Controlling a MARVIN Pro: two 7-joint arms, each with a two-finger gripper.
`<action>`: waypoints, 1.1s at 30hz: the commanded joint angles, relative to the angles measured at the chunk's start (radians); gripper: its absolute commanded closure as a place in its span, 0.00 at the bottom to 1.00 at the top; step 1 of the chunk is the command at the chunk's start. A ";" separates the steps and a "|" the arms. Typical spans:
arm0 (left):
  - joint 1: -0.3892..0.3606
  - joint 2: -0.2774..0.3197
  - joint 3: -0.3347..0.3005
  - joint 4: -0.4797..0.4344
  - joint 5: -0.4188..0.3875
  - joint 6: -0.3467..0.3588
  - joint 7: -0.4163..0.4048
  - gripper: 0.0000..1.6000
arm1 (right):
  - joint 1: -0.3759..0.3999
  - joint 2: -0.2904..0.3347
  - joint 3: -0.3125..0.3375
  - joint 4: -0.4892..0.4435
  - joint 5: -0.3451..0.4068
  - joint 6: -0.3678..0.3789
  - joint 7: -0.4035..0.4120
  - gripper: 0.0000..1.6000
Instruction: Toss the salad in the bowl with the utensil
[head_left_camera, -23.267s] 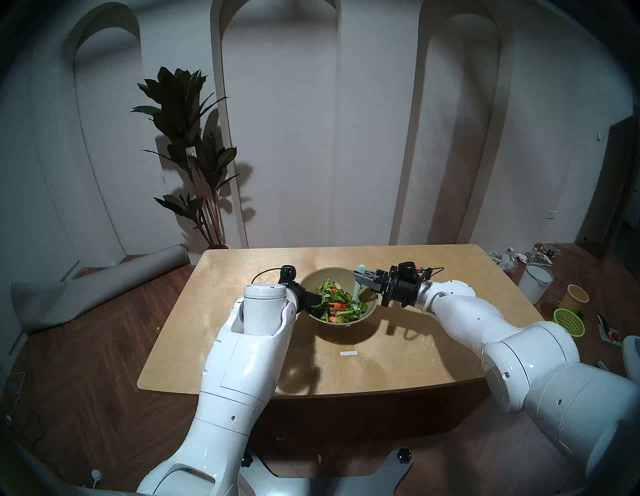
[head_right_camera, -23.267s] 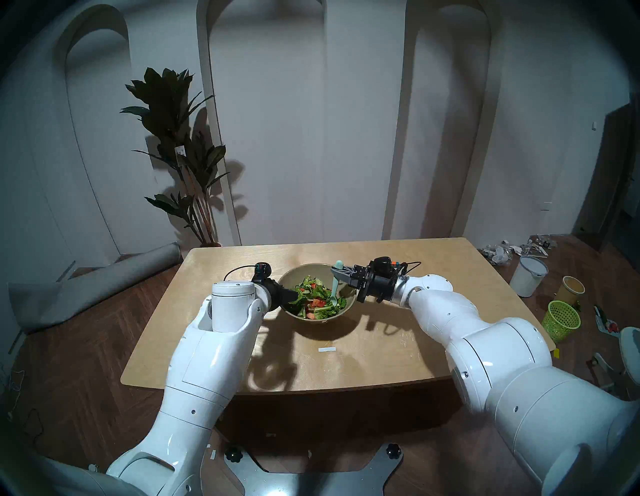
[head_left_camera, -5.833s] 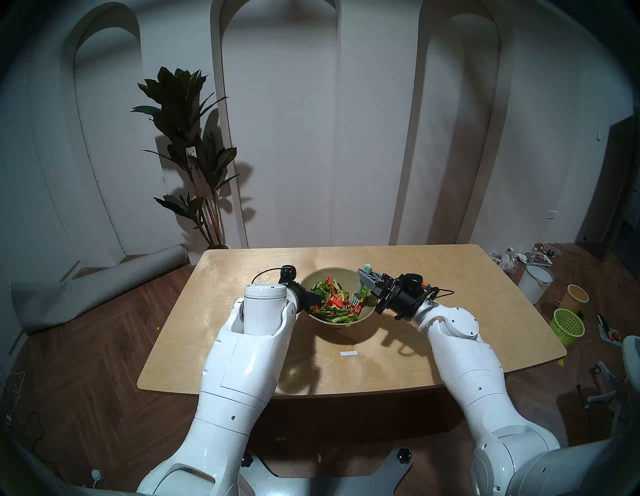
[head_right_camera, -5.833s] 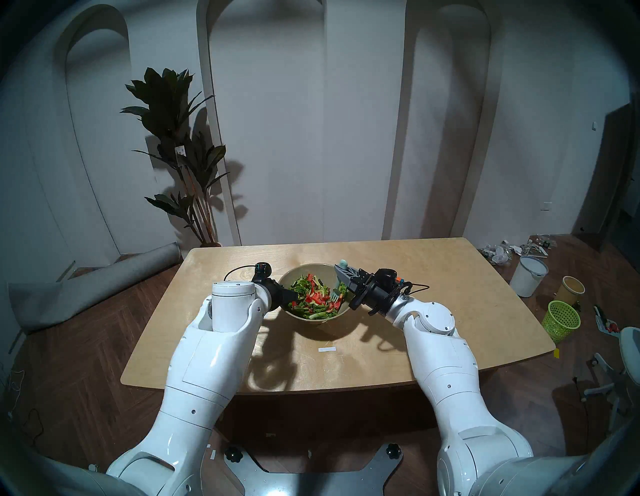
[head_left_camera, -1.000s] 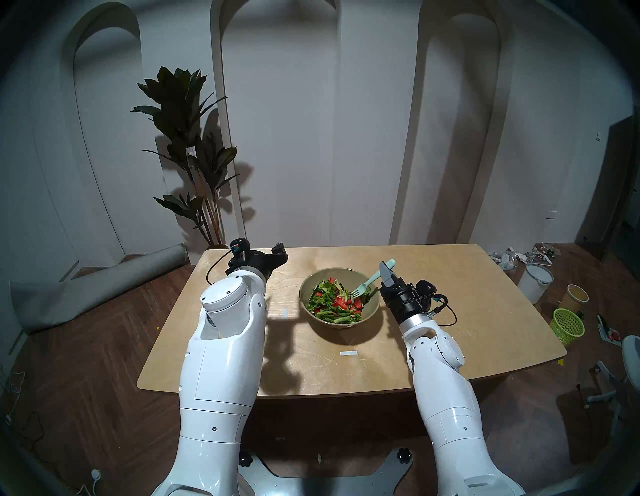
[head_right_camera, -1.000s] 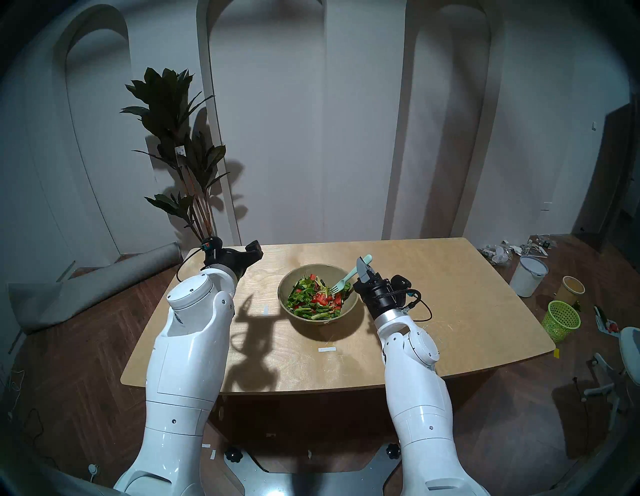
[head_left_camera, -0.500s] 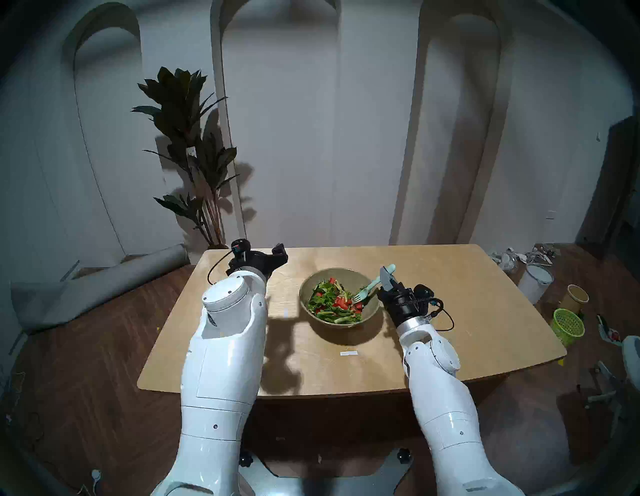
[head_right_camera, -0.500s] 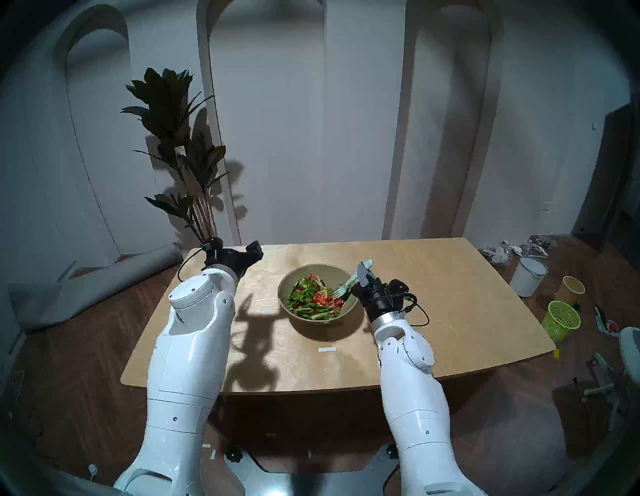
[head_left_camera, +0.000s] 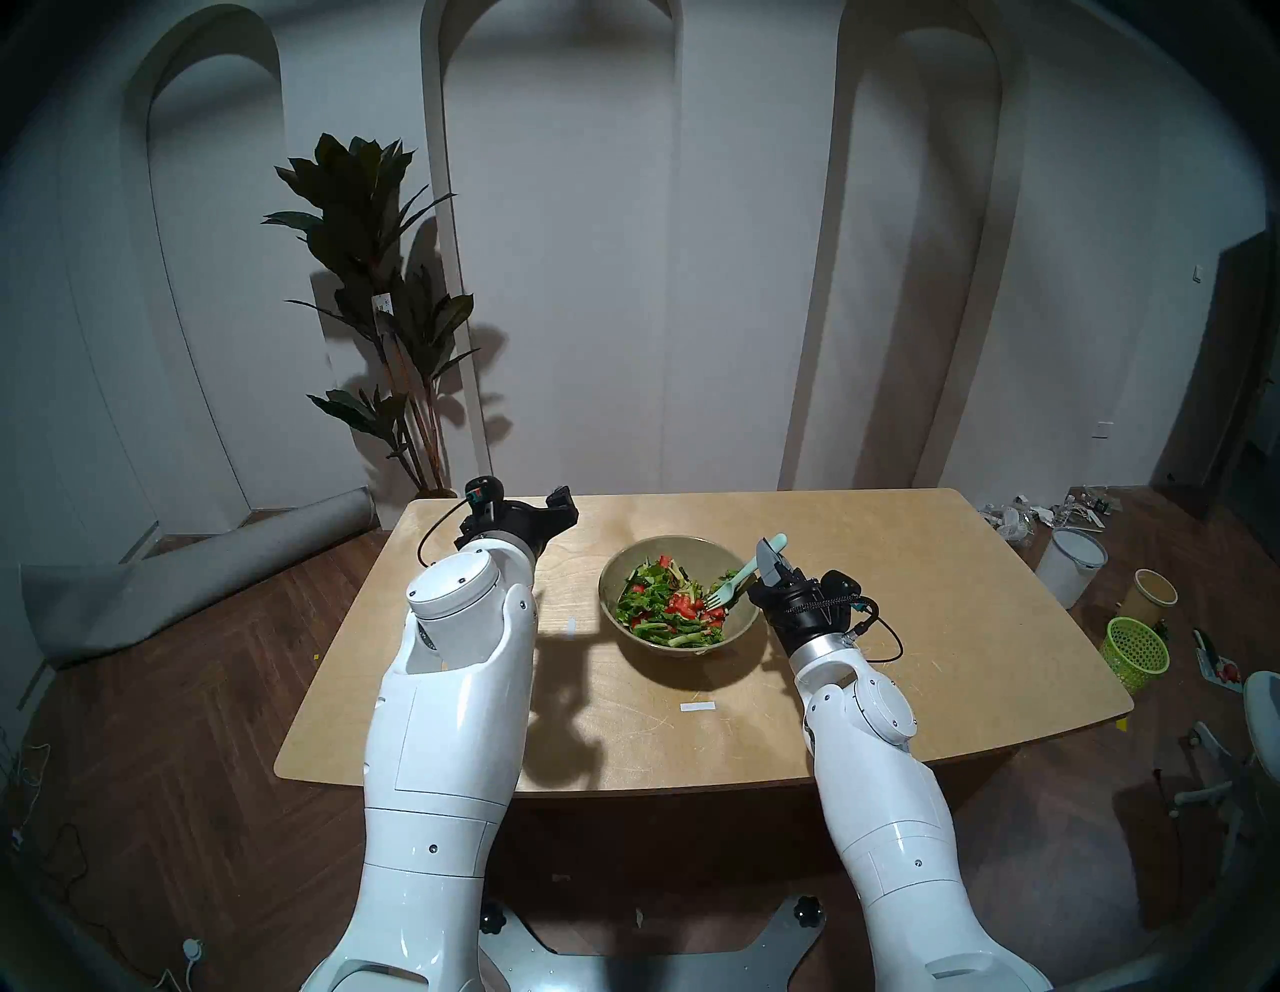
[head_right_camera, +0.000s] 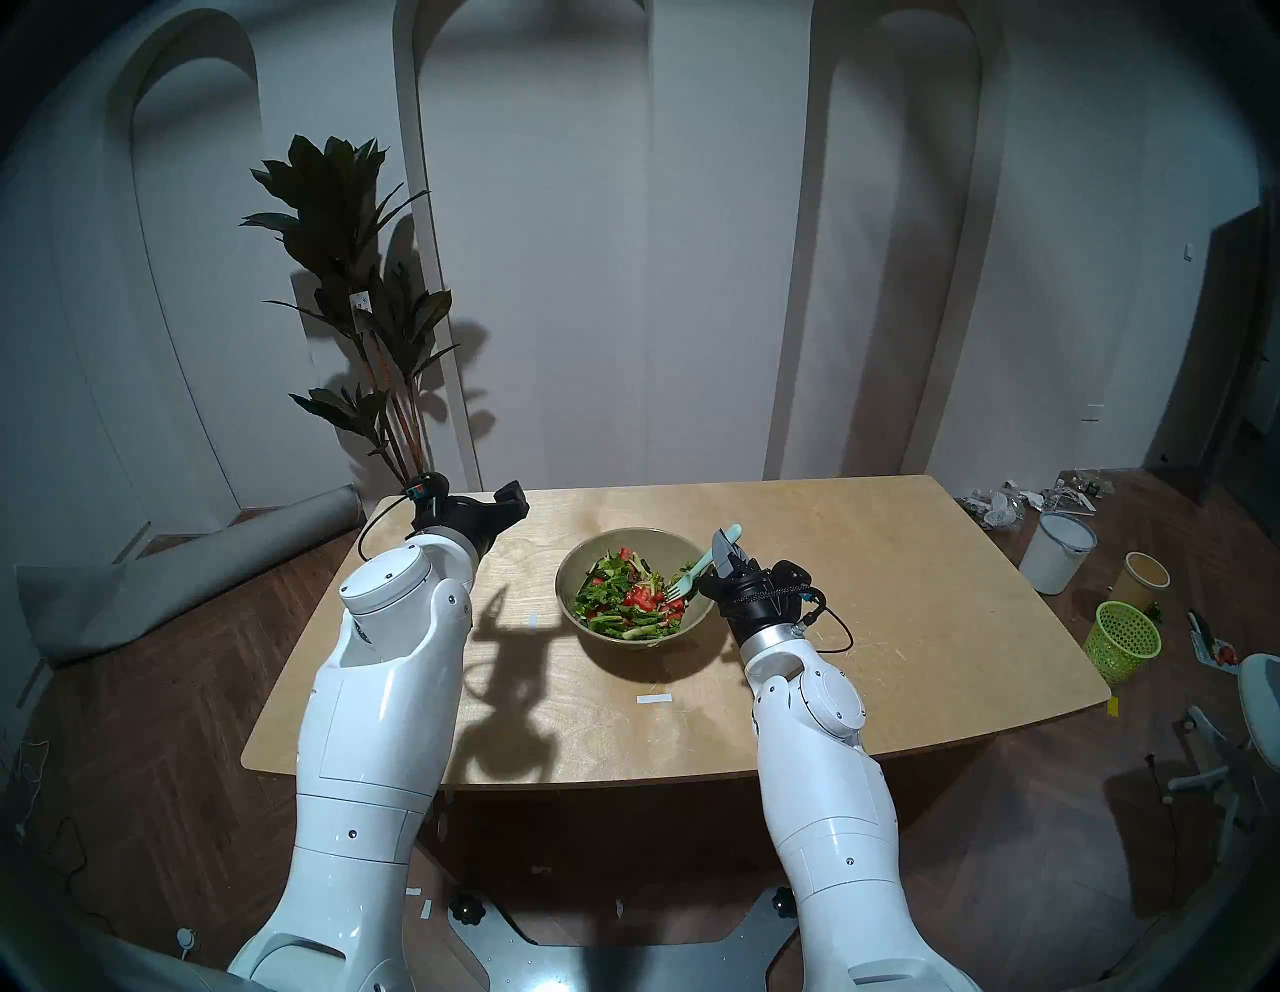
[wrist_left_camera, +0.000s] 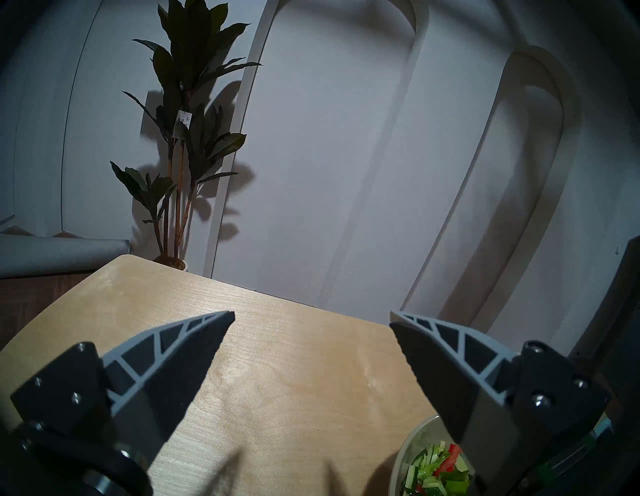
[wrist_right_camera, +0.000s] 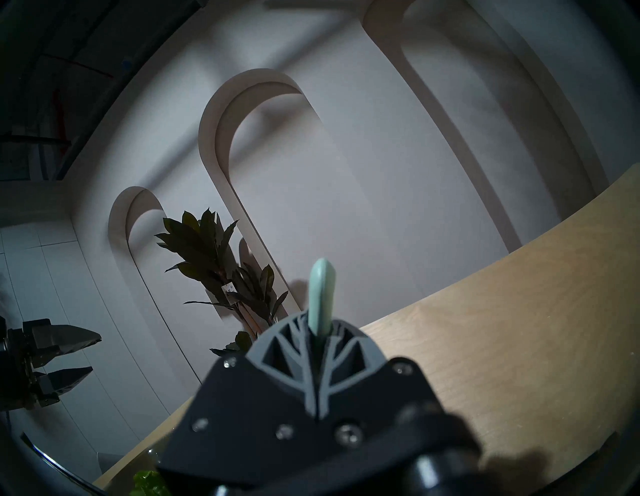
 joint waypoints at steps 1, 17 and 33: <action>-0.027 -0.007 0.001 -0.015 0.001 -0.003 0.006 0.00 | 0.036 0.007 -0.004 0.006 -0.001 -0.008 0.013 1.00; -0.027 -0.011 -0.007 -0.016 0.001 0.004 0.017 0.00 | 0.034 0.015 -0.009 0.013 -0.013 -0.014 0.017 0.15; -0.027 -0.012 -0.010 -0.014 -0.011 0.004 0.019 0.00 | 0.042 0.004 0.014 -0.040 -0.004 -0.037 -0.015 0.00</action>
